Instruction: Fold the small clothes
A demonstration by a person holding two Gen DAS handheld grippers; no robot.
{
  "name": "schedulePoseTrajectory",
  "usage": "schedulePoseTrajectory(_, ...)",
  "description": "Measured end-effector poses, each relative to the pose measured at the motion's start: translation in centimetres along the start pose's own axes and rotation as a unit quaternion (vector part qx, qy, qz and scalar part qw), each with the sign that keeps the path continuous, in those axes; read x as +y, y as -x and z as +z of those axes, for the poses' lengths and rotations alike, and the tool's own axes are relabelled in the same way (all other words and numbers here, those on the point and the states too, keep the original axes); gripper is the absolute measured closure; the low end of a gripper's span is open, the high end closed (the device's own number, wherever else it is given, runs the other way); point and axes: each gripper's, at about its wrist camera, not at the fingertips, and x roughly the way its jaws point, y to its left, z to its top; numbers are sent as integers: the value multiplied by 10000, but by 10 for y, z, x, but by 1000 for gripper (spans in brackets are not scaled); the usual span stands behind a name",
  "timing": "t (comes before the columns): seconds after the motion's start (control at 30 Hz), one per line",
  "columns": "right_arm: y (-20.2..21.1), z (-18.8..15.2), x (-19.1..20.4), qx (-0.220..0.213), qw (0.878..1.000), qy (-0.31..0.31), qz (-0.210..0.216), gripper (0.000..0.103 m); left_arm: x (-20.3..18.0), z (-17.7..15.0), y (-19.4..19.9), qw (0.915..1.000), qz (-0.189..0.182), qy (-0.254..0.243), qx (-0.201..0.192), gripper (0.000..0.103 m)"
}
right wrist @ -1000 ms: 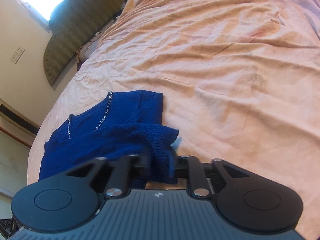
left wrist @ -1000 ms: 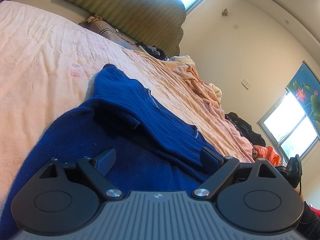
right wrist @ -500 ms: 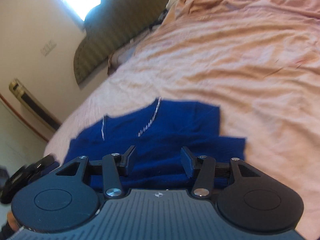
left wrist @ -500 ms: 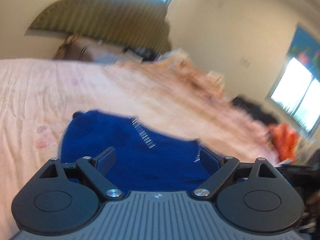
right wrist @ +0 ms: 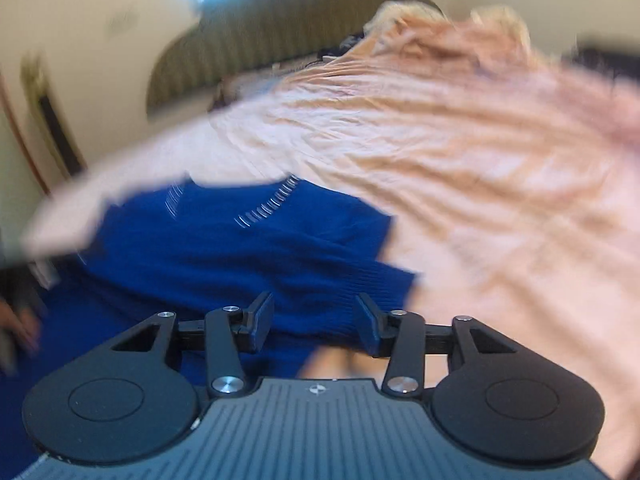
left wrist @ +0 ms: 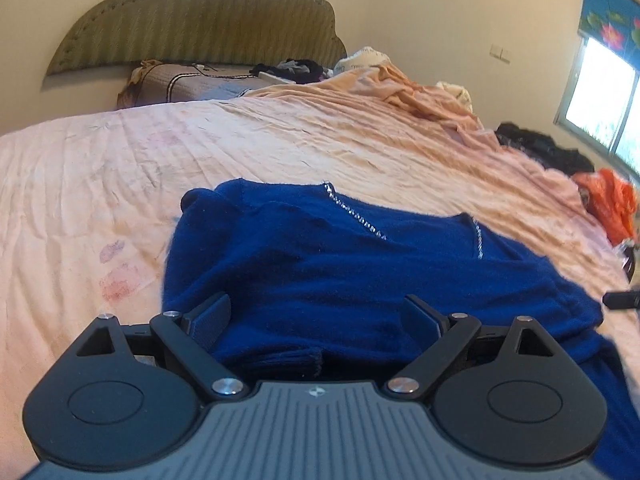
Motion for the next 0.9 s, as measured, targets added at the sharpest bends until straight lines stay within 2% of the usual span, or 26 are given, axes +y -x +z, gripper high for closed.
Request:
schedulePoseTrajectory(0.03,0,-5,7,59,9982,549,-245,53,3,0,1,9999,-75,110,-44,10)
schedulePoseTrajectory(0.1,-4,-17,19,151,9860,1521,-661,60,9,-1,1,9992,-209,315,-128,10)
schedulePoseTrajectory(0.17,-10,-25,27,260,9760,2019,-777,76,12,-1,2,9984,-290,449,-184,10)
schedulePoseTrajectory(0.37,-30,-23,29,320,9749,2063,-769,75,14,0,2,9980,-320,496,-202,10)
schedulePoseTrajectory(0.47,-32,-20,31,485,9773,1974,-596,99,14,0,1,9979,-331,510,-205,10)
schedulePoseTrajectory(0.67,29,-10,44,12,9759,2175,-177,100,19,-1,3,9968,-421,634,-249,10)
schedulePoseTrajectory(0.73,36,-20,53,195,9673,2522,-161,100,19,-1,4,9963,-451,682,-266,10)
schedulePoseTrajectory(0.8,26,-36,60,555,9554,2887,-294,100,21,-1,4,9958,-484,726,-277,10)
schedulePoseTrajectory(0.83,21,-43,61,708,9538,2910,-236,100,21,-1,4,9956,-495,742,-281,10)
schedulePoseTrajectory(0.87,18,-48,62,796,9545,2865,-228,92,21,-1,4,9956,-498,746,-283,10)
schedulePoseTrajectory(0.9,16,-50,63,854,9559,2798,-241,88,21,-1,4,9956,-493,741,-283,10)
